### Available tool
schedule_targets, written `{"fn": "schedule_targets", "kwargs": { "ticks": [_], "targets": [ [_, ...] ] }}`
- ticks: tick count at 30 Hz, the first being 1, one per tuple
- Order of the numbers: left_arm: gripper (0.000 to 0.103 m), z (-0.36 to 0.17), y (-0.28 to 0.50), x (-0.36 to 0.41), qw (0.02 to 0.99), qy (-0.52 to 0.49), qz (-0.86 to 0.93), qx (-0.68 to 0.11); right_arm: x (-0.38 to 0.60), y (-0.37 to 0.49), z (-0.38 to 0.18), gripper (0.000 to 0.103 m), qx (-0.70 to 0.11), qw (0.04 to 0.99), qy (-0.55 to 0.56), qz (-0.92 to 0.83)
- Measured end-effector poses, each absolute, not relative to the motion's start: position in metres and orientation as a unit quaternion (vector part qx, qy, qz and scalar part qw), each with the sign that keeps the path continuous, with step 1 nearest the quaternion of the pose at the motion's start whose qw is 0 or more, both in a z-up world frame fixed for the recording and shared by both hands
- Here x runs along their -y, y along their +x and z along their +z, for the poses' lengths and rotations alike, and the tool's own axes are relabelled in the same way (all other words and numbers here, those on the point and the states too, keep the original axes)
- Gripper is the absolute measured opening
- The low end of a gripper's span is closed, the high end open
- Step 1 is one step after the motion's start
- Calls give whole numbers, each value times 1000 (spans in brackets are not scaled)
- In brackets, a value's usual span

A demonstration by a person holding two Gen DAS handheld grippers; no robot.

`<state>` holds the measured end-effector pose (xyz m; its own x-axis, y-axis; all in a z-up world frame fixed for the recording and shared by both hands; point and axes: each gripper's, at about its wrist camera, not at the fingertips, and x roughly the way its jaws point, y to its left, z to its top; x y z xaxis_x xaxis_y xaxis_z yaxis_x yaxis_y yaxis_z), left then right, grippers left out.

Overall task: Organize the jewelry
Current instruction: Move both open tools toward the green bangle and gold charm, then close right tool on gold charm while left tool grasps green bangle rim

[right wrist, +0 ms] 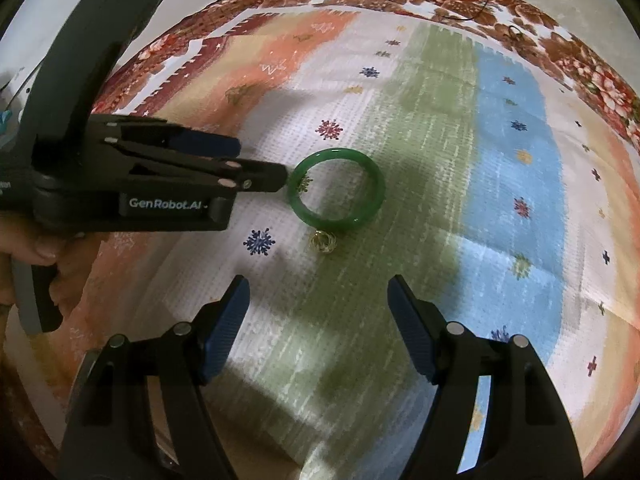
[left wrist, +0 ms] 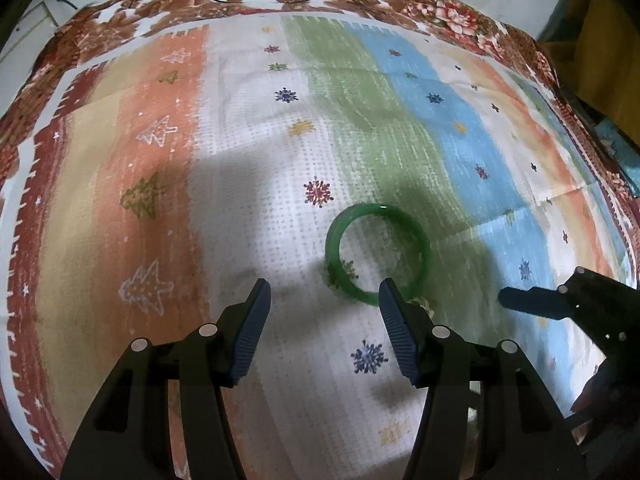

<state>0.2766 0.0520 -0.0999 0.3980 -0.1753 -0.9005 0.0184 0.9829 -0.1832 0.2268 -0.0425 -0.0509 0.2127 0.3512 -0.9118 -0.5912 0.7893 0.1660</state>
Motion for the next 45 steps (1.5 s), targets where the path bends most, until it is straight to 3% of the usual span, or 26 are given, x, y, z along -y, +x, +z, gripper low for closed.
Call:
{"fn": "schedule_targets", "kwargs": {
  "ticks": [13, 20, 27, 29, 32, 36, 45],
  "targets": [
    [55, -115, 301, -44, 823, -67, -78, -558, 28, 246, -68, 69, -565, 751, -104, 325],
    [35, -124, 305, -49, 823, -56, -71, -561, 23, 253, -80, 55, -578, 741, -110, 325],
    [22, -126, 304, -53, 826, -47, -68, -558, 19, 257, -84, 42, -574, 744, -122, 321],
    [8, -126, 304, -55, 826, -47, -67, -557, 20, 258, -85, 32, -572, 744, -123, 323],
    [7, -127, 304, -55, 827, -49, -67, -556, 20, 257, -85, 27, -571, 744, -124, 323],
    [7, -126, 302, -56, 827, -49, -68, -556, 20, 255, -85, 11, -567, 744, -130, 327],
    [7, -124, 298, -58, 827, -59, -69, -554, 19, 250, -81, 11, -563, 744, -142, 332]
  ]
}}
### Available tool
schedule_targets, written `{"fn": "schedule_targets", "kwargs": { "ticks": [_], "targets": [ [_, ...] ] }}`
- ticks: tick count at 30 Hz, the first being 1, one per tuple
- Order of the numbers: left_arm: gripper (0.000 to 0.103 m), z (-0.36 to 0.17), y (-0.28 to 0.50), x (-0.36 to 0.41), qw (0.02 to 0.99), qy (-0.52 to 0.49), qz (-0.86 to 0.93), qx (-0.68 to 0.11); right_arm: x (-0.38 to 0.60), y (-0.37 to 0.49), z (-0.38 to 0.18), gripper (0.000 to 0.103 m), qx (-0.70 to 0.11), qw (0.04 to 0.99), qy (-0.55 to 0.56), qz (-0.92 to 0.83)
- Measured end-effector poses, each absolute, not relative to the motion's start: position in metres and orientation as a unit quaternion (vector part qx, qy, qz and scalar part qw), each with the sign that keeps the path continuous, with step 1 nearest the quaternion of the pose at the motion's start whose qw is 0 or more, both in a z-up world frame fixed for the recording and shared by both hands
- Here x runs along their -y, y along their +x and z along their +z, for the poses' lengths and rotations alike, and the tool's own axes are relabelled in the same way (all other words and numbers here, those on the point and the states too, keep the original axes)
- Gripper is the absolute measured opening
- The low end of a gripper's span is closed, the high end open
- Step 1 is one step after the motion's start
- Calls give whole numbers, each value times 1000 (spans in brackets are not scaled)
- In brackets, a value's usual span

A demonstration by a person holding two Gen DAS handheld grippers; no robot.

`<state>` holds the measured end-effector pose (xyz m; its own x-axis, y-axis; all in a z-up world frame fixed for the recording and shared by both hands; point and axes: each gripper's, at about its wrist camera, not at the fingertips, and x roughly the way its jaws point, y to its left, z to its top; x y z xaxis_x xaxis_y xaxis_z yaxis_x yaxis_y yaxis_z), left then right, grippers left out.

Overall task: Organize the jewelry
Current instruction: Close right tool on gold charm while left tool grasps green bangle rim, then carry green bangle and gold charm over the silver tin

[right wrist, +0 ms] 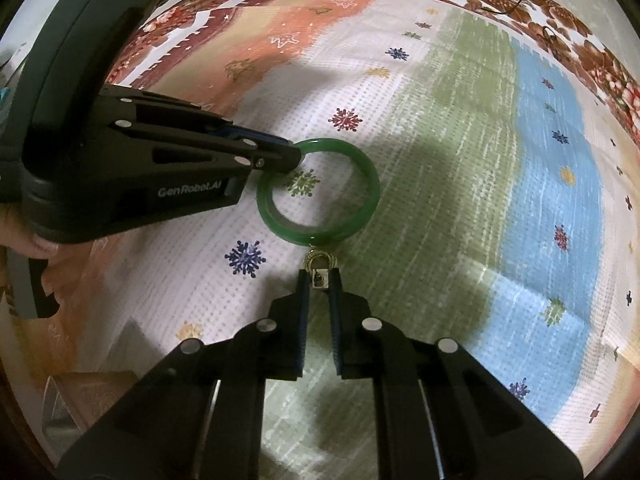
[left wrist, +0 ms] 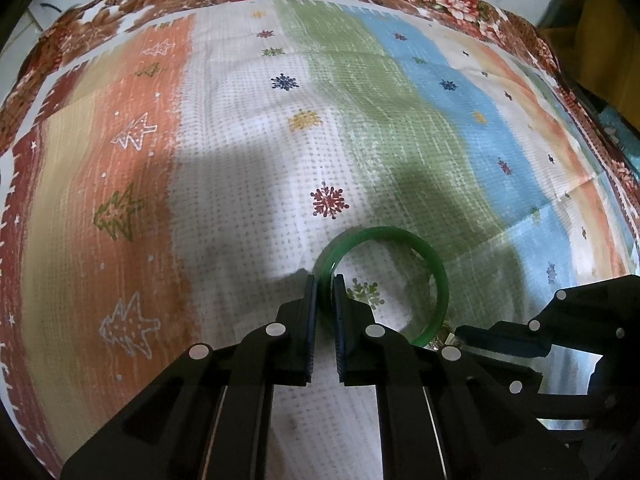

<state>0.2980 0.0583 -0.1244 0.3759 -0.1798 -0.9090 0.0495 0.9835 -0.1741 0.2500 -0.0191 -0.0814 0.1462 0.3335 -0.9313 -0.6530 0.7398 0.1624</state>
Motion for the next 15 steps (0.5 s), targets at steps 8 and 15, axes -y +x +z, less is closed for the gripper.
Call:
{"fn": "schedule_targets", "kwargs": {
  "ticks": [8, 15],
  "targets": [
    [7, -114, 292, -71, 833, -72, -57, -545, 20, 246, -70, 11, -557, 748, -142, 331],
    [7, -103, 281, -80, 837, -86, -50, -539, 28, 243, -54, 11, -547, 761, -129, 325]
  ]
}}
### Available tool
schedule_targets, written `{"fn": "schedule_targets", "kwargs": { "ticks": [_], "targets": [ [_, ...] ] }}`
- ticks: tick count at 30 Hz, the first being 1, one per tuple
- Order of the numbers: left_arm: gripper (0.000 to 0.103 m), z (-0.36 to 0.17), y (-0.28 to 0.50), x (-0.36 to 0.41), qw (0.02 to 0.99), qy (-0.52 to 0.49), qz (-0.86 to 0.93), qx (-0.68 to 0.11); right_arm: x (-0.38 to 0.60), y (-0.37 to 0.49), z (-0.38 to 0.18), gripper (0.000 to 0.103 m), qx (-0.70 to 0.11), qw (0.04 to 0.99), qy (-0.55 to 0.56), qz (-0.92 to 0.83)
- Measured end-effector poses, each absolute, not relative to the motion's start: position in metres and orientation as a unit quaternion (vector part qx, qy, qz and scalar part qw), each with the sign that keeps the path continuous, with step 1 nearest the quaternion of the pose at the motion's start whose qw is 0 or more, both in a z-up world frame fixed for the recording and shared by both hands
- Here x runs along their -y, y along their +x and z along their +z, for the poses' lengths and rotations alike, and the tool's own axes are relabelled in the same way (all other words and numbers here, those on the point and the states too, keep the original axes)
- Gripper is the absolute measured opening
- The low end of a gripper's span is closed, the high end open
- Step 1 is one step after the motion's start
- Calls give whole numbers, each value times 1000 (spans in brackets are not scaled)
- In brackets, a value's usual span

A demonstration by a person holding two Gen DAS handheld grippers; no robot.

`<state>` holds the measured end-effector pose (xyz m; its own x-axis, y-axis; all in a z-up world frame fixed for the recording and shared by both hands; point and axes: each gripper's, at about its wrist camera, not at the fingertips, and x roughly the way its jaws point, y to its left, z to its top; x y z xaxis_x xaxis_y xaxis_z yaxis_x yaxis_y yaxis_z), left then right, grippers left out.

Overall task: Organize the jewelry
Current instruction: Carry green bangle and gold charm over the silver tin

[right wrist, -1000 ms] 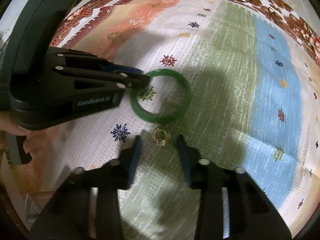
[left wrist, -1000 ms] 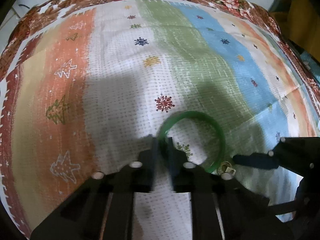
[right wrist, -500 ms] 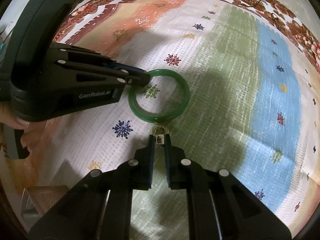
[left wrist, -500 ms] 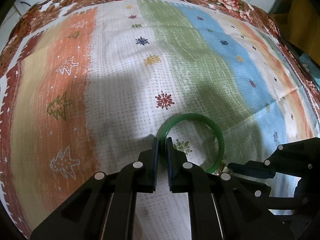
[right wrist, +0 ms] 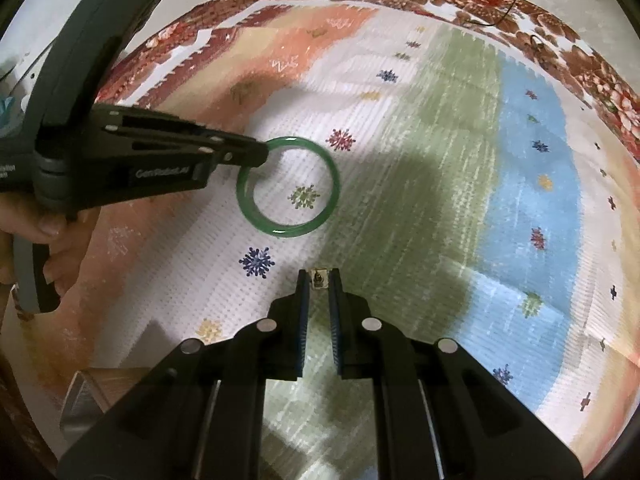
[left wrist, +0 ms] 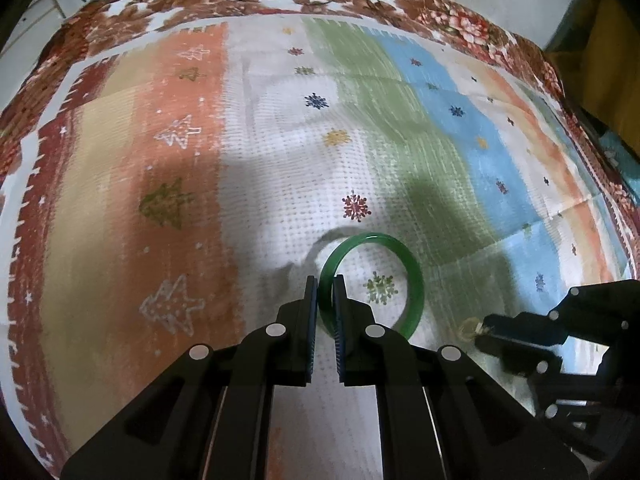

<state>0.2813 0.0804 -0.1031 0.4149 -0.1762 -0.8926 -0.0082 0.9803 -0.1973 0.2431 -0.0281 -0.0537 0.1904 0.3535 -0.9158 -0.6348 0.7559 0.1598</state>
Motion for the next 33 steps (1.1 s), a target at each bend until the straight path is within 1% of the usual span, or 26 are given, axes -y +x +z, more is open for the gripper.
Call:
{"fn": "schedule_targets", "kwargs": {
  "ticks": [21, 33],
  "targets": [
    [8, -64, 239, -70, 853, -79, -52, -513, 59, 218, -15, 11, -534, 785, -89, 300],
    [8, -30, 214, -57, 873, -60, -58, -480, 73, 201, 6, 11, -524, 796, -70, 294]
  ]
}}
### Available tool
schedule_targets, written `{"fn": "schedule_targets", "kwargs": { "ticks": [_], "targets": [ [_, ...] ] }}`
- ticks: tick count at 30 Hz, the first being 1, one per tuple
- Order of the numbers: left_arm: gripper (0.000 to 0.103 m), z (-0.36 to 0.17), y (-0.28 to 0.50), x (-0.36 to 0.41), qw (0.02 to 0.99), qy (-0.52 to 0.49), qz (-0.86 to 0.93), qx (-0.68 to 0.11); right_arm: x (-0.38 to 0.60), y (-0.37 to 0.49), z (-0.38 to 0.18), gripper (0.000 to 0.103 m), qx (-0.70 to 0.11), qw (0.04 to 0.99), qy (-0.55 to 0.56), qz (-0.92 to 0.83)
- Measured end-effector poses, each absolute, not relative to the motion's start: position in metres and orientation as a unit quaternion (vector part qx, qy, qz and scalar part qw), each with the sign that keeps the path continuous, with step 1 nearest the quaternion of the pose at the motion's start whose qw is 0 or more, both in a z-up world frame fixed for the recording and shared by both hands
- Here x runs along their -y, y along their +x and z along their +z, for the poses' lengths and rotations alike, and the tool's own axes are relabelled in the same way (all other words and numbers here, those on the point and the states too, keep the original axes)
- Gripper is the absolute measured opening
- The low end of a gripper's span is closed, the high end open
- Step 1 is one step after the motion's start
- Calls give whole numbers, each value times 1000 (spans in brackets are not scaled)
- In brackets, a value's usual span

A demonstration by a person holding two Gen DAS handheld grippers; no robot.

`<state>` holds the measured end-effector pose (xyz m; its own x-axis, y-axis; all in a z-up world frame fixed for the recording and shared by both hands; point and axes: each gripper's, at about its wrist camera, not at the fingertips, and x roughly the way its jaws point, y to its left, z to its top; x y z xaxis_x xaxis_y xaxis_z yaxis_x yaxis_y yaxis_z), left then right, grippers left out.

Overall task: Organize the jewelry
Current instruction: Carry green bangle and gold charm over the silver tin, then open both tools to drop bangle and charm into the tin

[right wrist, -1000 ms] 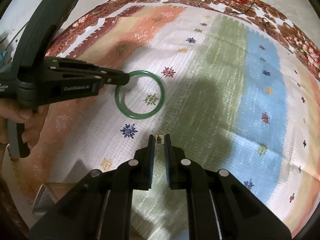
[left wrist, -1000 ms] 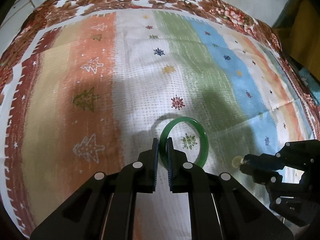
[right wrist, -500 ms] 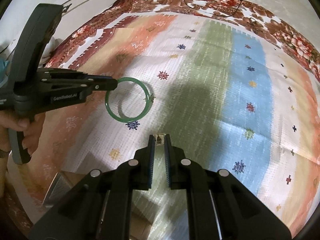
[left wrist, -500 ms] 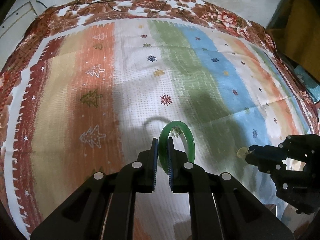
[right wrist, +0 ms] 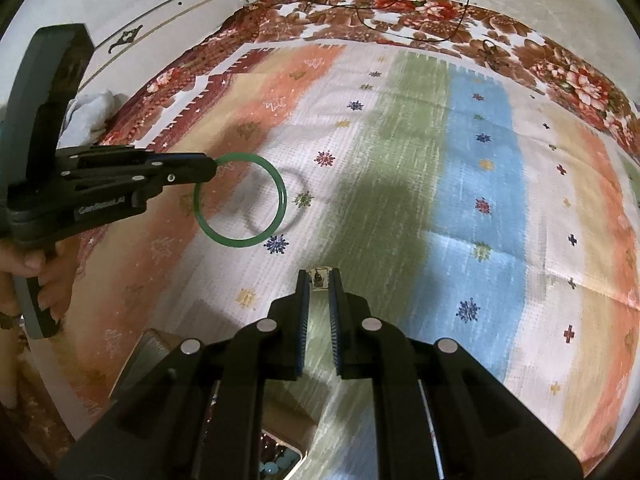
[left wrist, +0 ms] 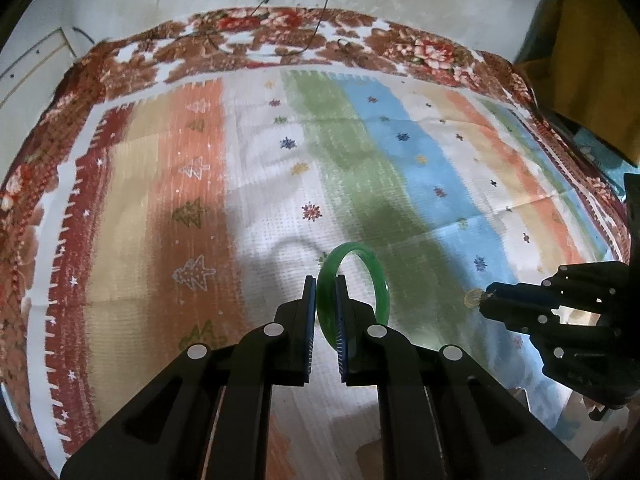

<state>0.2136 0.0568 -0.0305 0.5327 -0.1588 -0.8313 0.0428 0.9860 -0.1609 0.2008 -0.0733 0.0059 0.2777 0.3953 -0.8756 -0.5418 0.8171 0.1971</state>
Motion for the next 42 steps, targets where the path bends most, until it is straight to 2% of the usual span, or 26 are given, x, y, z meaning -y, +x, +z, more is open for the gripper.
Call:
{"fn": "schedule_targets", "kwargs": {
  "ticks": [26, 42],
  "targets": [
    [9, 15, 142, -35, 897, -58, -98, -426, 91, 154, 43, 11, -494, 816, -50, 298],
    [9, 21, 95, -15, 901, -52, -121, -414, 98, 118, 62, 11, -476, 820, -43, 314]
  ]
}}
